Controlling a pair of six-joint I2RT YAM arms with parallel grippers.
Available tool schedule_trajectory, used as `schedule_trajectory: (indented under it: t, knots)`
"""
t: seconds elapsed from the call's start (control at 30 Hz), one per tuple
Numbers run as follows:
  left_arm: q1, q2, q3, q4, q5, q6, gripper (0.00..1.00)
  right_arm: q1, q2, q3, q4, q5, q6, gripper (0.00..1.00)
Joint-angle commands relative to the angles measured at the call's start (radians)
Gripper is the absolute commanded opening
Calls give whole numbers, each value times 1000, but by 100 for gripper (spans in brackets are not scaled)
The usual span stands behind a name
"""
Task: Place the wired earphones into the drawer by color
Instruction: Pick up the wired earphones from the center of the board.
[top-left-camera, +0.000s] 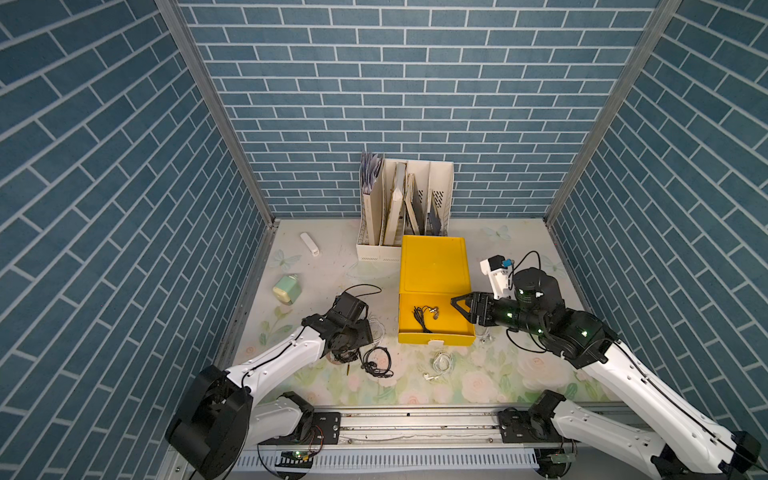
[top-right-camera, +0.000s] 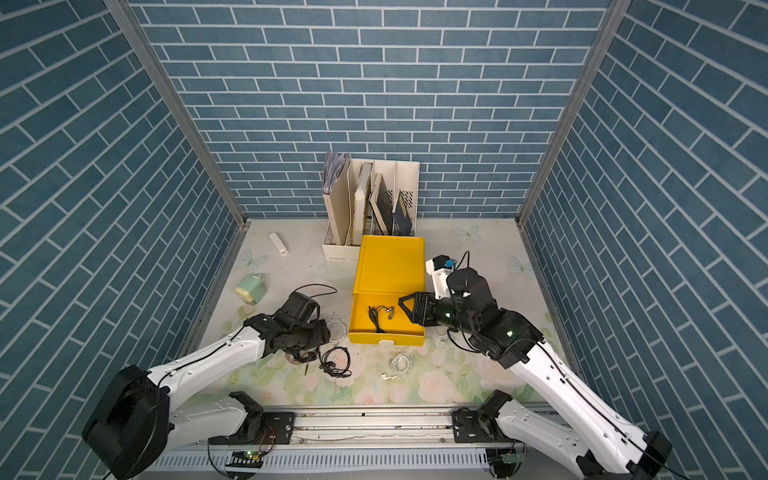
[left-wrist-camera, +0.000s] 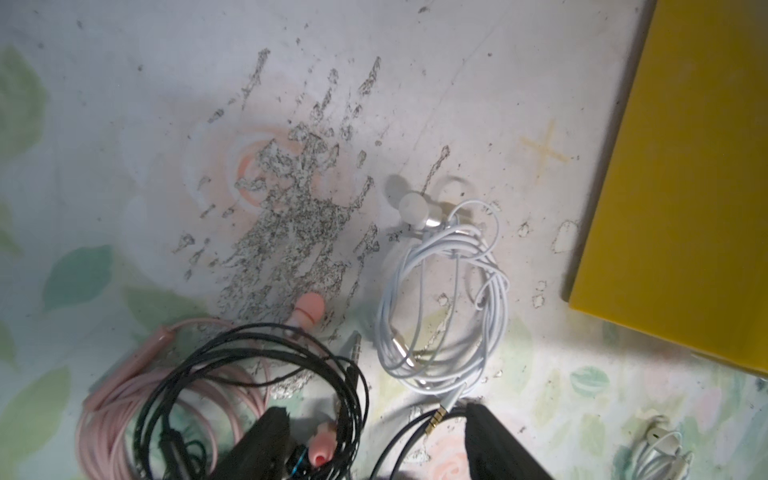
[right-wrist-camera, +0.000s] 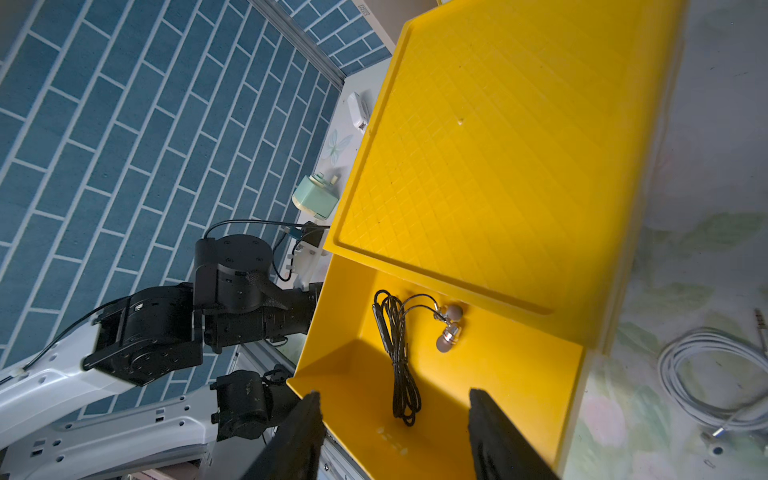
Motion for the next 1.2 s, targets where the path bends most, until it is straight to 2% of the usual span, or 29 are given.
schedule_trajectory:
  t: [0.0, 0.43, 0.63, 0.73, 0.8, 0.97, 1.17]
  knots:
    - [9, 34, -11, 56, 2, 9, 66, -2, 6, -13, -2, 3, -32, 59]
    - [11, 67, -64, 102, -16, 1, 46, -2, 22, -18, 5, 4, -34, 59]
    - [11, 47, -75, 90, -28, 7, 24, -3, 22, -20, 10, 7, -34, 58]
    - [11, 26, -83, 84, -28, 12, 9, -2, 18, -29, 11, 10, -35, 58]
    - [11, 9, -87, 76, -20, 12, 3, -2, 16, -39, 14, 9, -35, 58]
    - [11, -91, -55, -26, -47, 23, 2, -2, 18, -37, 22, 6, -37, 58]
    - [10, -234, 53, -149, -54, 30, 3, -2, 36, -26, 33, 3, -43, 58]
